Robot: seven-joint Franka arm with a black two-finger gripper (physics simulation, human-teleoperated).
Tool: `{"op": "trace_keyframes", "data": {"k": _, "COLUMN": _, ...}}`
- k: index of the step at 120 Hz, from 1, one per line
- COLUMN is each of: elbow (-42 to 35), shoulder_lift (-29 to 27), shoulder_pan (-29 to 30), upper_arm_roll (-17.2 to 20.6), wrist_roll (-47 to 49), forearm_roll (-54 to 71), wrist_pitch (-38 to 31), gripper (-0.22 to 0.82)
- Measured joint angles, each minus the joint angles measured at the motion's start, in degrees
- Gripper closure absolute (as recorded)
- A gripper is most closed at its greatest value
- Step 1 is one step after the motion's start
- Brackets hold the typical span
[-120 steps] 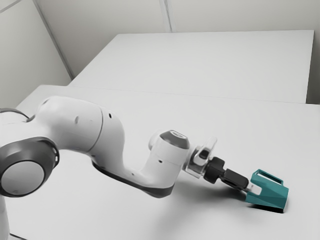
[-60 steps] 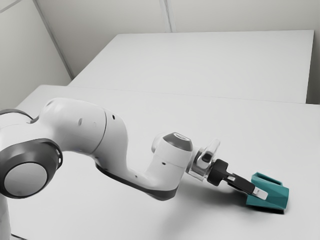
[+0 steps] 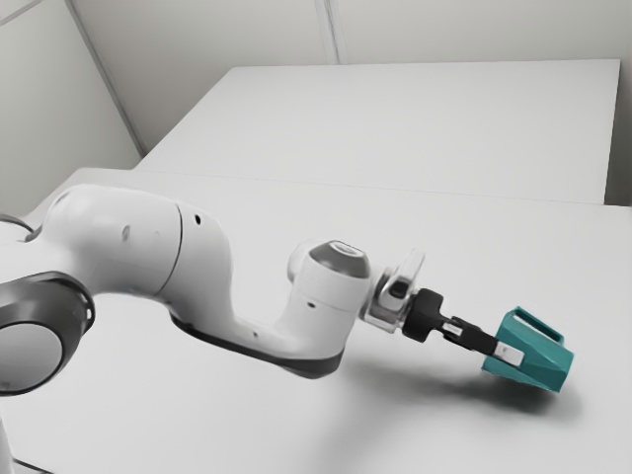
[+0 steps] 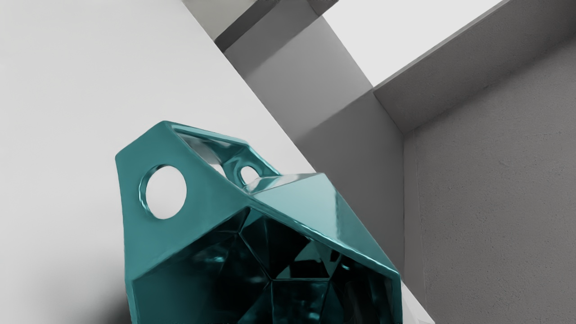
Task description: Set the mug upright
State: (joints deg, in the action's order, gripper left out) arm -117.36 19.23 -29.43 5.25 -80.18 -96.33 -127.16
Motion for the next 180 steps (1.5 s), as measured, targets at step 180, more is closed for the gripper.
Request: {"op": "trace_keyframes", "data": {"k": 180, "elbow": -18.65, "shoulder_lift": -30.14, "shoulder_pan": 25.35, "upper_arm_roll": 1.95, "wrist_roll": 62.25, "forearm_roll": 90.38, "wrist_pitch": -1.04, "gripper": 0.78}}
